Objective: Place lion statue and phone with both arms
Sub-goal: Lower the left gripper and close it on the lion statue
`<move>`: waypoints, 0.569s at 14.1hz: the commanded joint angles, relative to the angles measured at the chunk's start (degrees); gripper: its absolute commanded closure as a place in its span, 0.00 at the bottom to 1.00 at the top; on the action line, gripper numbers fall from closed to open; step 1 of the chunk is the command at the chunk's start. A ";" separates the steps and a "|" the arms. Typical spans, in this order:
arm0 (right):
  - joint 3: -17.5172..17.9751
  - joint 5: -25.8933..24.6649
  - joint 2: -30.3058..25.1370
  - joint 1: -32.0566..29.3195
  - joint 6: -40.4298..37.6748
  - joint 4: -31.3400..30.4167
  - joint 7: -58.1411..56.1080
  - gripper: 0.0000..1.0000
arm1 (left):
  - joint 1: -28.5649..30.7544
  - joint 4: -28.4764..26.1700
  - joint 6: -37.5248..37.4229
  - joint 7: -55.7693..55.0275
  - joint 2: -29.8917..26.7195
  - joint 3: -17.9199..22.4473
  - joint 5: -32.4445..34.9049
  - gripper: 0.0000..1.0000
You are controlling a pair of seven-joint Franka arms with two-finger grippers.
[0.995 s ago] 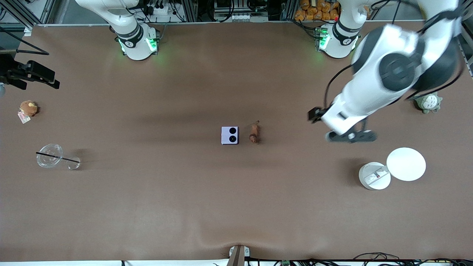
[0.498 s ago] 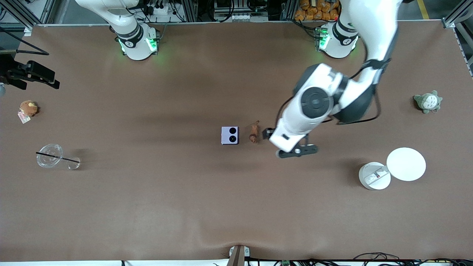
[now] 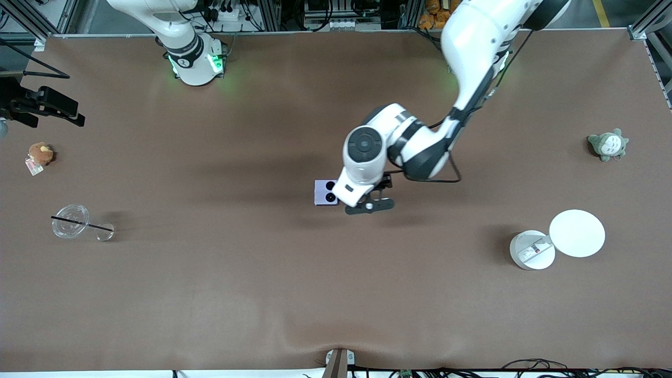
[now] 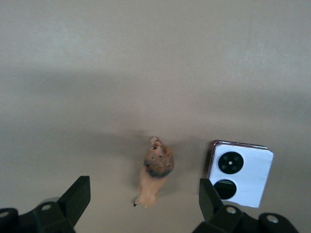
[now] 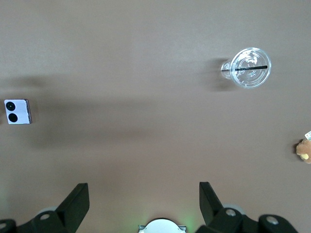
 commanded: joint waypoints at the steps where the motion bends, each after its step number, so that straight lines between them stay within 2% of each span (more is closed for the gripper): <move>1: 0.46 0.99 -0.09 -0.93 -0.24 -0.04 -0.16 0.00 | -1.87 1.84 0.52 -0.89 2.94 0.35 4.97 0.07; 2: 0.46 0.90 0.00 -0.93 -0.24 -0.04 -0.16 0.00 | -2.40 1.75 0.78 -0.89 3.64 0.35 5.76 0.12; 5: 0.46 0.90 1.93 -0.49 -0.33 0.57 -0.77 0.00 | -2.40 1.57 1.13 0.25 4.61 0.35 6.74 0.21; 8: 0.64 0.99 2.29 -0.14 -0.33 0.58 -0.86 0.00 | -2.49 1.31 1.84 0.25 4.97 0.35 6.74 0.40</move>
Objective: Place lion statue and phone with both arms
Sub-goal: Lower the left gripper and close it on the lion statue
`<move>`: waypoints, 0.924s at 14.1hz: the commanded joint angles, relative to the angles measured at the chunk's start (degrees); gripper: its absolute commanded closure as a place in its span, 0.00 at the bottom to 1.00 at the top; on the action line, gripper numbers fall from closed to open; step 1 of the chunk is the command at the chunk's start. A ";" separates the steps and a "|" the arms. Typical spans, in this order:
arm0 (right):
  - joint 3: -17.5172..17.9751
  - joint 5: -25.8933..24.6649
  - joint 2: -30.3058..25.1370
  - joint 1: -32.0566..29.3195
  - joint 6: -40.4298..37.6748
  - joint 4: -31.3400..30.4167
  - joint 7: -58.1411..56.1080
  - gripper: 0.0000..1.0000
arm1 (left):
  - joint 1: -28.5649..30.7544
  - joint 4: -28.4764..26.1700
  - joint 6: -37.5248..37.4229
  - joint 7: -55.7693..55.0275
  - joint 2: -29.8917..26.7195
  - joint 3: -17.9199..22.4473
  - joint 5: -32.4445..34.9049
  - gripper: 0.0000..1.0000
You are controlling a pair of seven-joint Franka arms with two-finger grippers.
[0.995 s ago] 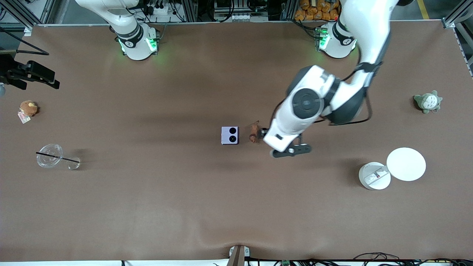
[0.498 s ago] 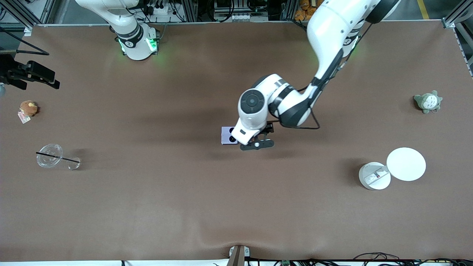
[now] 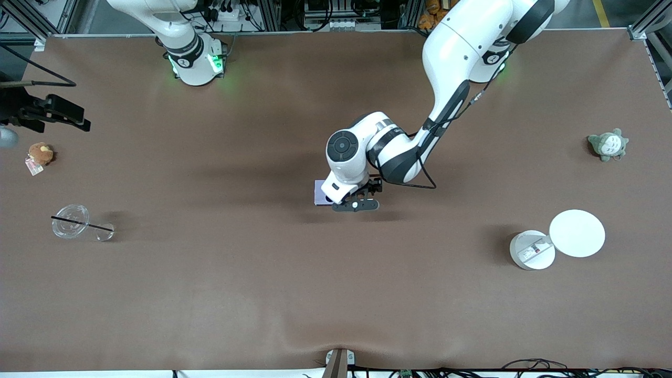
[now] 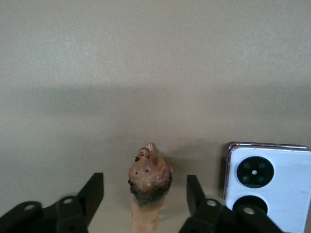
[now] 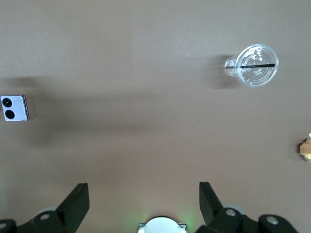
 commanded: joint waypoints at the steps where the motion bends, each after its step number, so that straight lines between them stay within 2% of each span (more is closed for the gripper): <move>1: 0.29 0.78 1.05 -0.21 -0.35 0.60 -0.66 0.00 | -0.37 1.12 0.42 0.23 0.86 0.30 1.20 0.46; 3: 0.29 0.51 3.42 -0.38 -0.43 0.60 -0.84 0.00 | -0.28 1.12 0.42 0.32 1.30 0.39 1.38 0.65; 6: 0.46 0.95 5.36 -0.30 -2.53 0.51 -0.58 0.00 | 0.16 1.21 0.33 0.23 0.95 0.39 1.47 1.00; 10: 0.46 8.67 5.54 1.81 -5.09 0.16 1.00 0.00 | 2.87 1.38 -0.37 0.40 -0.54 0.74 1.64 1.00; 13: 0.46 9.83 6.06 6.89 -4.39 -0.02 11.09 0.00 | 7.09 1.38 -1.59 4.61 -2.30 0.66 2.34 1.00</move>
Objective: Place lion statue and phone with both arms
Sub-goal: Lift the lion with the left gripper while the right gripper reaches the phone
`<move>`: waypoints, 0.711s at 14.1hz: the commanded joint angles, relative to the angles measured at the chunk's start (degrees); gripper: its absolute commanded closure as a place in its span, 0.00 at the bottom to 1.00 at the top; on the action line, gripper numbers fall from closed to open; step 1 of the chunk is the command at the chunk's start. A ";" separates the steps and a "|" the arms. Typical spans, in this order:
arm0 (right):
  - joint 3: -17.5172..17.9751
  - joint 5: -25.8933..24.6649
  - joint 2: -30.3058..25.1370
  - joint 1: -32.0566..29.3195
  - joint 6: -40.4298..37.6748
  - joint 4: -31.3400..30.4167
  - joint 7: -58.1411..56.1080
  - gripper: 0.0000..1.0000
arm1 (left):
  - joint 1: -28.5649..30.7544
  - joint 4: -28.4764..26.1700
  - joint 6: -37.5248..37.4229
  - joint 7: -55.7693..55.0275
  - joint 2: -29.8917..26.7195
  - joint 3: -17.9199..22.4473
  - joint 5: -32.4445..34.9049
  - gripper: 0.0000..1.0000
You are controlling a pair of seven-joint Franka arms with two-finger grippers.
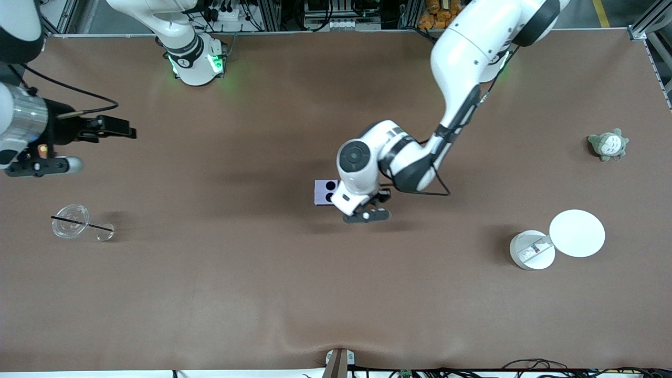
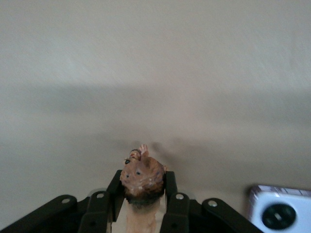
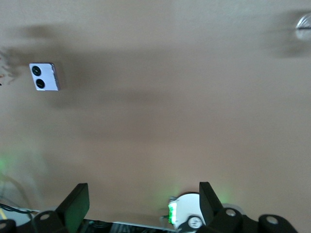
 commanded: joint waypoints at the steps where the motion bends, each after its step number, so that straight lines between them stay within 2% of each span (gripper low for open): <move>1: 0.00 1.08 0.72 4.58 0.51 0.13 5.57 0.00 | 3.97 -0.53 -2.41 4.05 -2.47 -0.26 1.21 1.00; 3: 0.00 1.17 0.90 7.22 4.45 -1.79 6.09 0.00 | 7.04 -0.53 -3.21 9.05 -3.79 -0.35 1.21 1.00; 5: 0.00 1.26 1.25 11.52 11.82 -5.56 6.88 0.00 | 10.03 -0.53 -3.91 13.45 -4.67 -0.35 1.21 1.00; 10: -0.09 1.35 8.80 22.94 23.44 -7.51 15.64 0.00 | 15.92 -0.79 -4.00 21.19 -4.50 -0.35 1.21 1.00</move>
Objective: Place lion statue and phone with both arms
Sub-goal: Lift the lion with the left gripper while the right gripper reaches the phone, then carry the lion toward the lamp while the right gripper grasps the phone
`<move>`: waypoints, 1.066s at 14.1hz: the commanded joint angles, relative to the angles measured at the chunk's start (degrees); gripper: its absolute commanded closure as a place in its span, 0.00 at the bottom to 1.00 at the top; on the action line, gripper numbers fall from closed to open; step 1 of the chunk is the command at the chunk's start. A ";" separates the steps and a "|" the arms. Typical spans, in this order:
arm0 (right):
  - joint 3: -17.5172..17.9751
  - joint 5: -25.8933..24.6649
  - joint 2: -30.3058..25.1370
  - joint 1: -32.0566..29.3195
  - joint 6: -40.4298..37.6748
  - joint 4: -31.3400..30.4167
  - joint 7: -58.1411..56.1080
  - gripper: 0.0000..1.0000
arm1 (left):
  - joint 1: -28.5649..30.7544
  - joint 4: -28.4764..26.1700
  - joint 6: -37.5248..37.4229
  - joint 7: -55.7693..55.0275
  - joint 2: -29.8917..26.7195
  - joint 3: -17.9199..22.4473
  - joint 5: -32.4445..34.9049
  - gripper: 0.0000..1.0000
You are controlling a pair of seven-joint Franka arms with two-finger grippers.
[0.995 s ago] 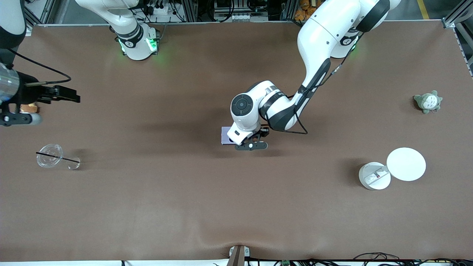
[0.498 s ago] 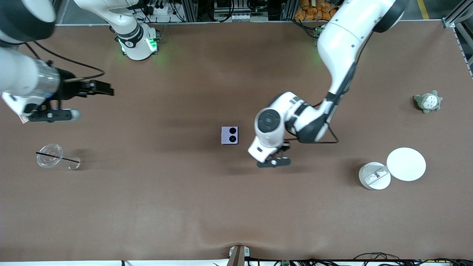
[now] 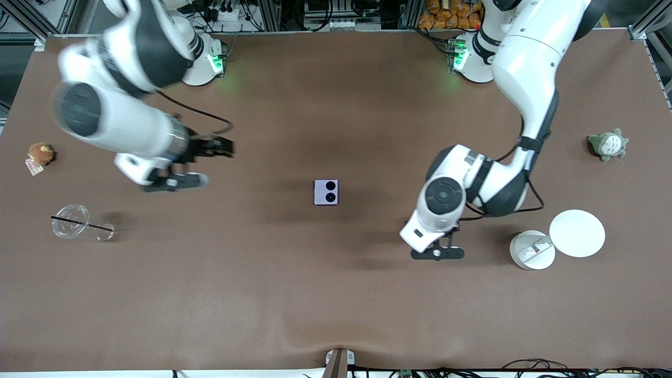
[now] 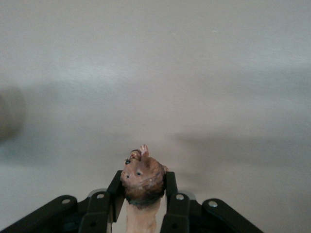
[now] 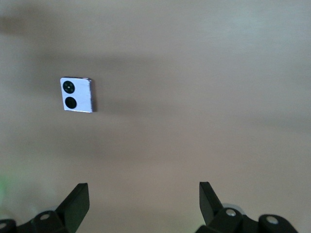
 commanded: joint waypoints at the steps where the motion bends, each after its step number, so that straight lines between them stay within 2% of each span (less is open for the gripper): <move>1: -0.71 0.97 4.26 7.07 5.30 0.27 8.12 0.00 | 2.93 -0.74 -0.47 2.86 -0.45 -0.46 1.21 1.00; 4: -0.62 0.97 11.10 12.17 15.92 0.62 11.30 0.00 | 4.87 -0.83 -0.29 4.26 0.34 -0.46 4.98 1.00; 9: -0.71 0.18 22.54 18.43 32.90 0.79 17.02 0.00 | 8.47 -1.35 0.41 7.95 1.93 -0.46 5.43 1.00; 12: -0.80 -1.40 25.97 20.10 36.96 0.97 17.12 0.00 | 9.88 -1.88 0.77 11.29 1.93 -0.46 5.35 1.00; 15: -1.15 -3.42 28.08 20.46 37.05 1.93 20.35 0.00 | 11.81 -2.06 1.47 14.36 2.02 -0.46 5.35 1.00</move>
